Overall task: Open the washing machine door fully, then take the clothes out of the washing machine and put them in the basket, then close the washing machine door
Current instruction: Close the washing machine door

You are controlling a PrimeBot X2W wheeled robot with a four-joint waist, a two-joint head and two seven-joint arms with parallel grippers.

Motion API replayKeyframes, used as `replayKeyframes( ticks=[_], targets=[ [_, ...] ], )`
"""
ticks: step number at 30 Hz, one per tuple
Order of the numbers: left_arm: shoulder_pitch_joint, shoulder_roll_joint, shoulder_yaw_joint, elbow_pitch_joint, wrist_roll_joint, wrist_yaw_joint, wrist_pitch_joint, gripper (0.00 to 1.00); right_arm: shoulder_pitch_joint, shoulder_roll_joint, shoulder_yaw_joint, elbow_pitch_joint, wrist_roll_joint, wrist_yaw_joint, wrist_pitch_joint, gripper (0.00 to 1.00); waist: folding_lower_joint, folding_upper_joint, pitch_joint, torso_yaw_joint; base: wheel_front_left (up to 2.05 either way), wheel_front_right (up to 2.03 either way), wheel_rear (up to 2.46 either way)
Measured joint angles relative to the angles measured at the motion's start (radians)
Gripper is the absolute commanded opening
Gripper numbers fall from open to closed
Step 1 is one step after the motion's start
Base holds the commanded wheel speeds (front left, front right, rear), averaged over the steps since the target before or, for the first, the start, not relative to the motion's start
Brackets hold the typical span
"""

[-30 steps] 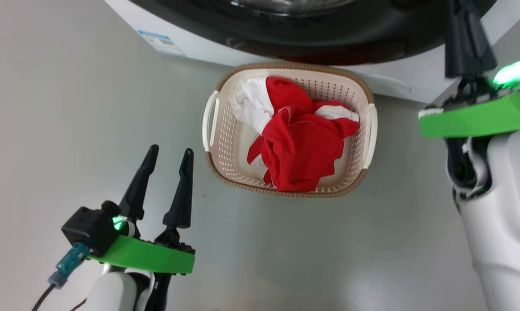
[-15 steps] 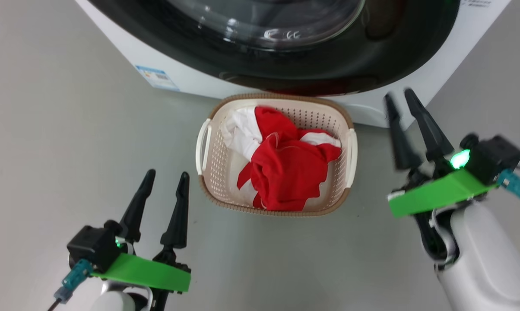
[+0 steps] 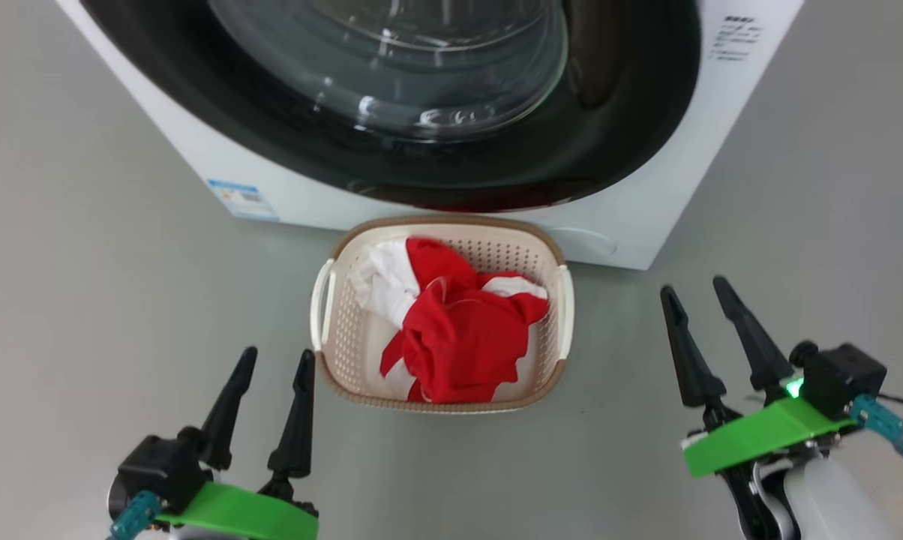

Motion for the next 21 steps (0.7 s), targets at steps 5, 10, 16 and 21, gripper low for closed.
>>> replayKeyframes(
  ticks=[5, 10, 16, 21],
  targets=[
    [0.035, 0.016, 0.003, 0.004, 0.000, 0.000, 0.000, 1.00, 0.067, 0.006, -0.023, 0.001, 0.000, 0.000, 0.000, 1.00, 0.0000, 0.0000, -0.042, -0.038, 0.00, 0.00, 0.00],
    [0.049, 0.020, 0.009, 0.005, 0.000, 0.000, 0.000, 1.00, 0.102, 0.014, -0.037, -0.002, 0.000, 0.000, 0.001, 1.00, 0.0000, 0.0000, -0.068, -0.069, 0.00, 0.00, 0.00],
    [0.074, 0.027, 0.014, 0.004, 0.000, 0.000, 0.000, 1.00, 0.150, 0.011, -0.058, -0.011, 0.000, 0.000, 0.001, 1.00, 0.0000, 0.0000, -0.093, -0.096, 0.00, 0.00, 0.00],
    [0.089, 0.039, 0.014, 0.005, -0.001, 0.000, 0.000, 1.00, 0.196, 0.011, -0.072, -0.013, 0.000, 0.000, 0.001, 1.00, -0.0001, 0.0000, -0.109, -0.114, 0.00, 0.00, 0.00]
  ],
)
